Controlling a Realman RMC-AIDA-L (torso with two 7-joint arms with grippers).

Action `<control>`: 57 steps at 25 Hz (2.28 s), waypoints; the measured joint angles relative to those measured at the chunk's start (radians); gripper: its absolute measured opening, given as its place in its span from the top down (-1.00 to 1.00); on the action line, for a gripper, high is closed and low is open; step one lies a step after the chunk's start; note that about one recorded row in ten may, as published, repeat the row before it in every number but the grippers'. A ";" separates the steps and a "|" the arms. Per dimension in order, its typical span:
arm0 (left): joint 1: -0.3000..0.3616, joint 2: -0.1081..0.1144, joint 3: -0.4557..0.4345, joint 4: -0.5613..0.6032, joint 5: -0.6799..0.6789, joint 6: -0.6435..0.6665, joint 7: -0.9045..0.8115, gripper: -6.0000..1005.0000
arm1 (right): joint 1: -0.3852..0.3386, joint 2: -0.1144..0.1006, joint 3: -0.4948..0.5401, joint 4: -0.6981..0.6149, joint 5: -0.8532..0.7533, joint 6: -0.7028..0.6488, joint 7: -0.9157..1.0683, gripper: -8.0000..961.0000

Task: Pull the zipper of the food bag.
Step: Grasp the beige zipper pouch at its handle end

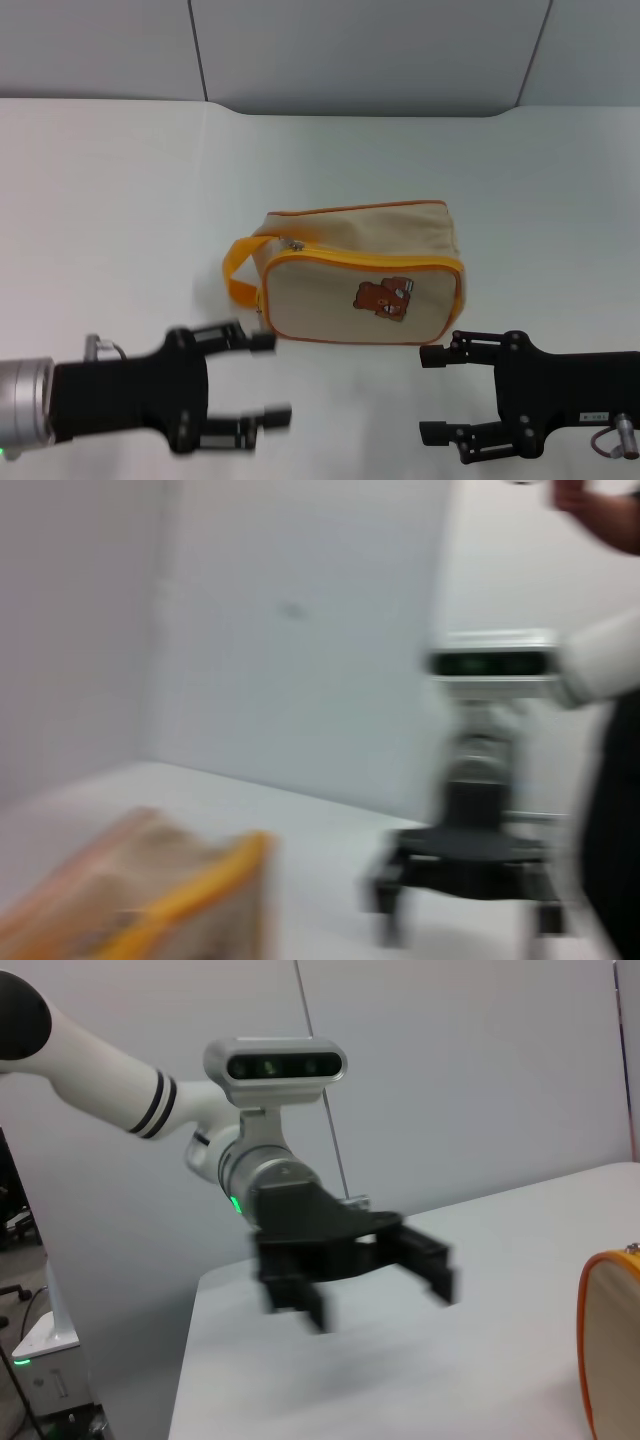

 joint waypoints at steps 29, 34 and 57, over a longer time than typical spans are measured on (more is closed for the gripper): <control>-0.097 -0.028 -0.197 -0.311 -0.119 -0.460 0.416 -0.18 | -0.001 0.002 0.007 0.000 0.000 -0.013 0.000 -0.69; -0.098 -0.028 -0.195 -0.311 -0.119 -0.457 0.416 0.08 | -0.001 0.002 0.008 0.000 0.001 -0.022 0.000 -0.69; -0.134 -0.028 -0.190 -0.285 -0.124 -0.311 0.441 0.85 | 0.187 -0.077 0.009 -0.095 0.205 -0.156 1.081 -0.69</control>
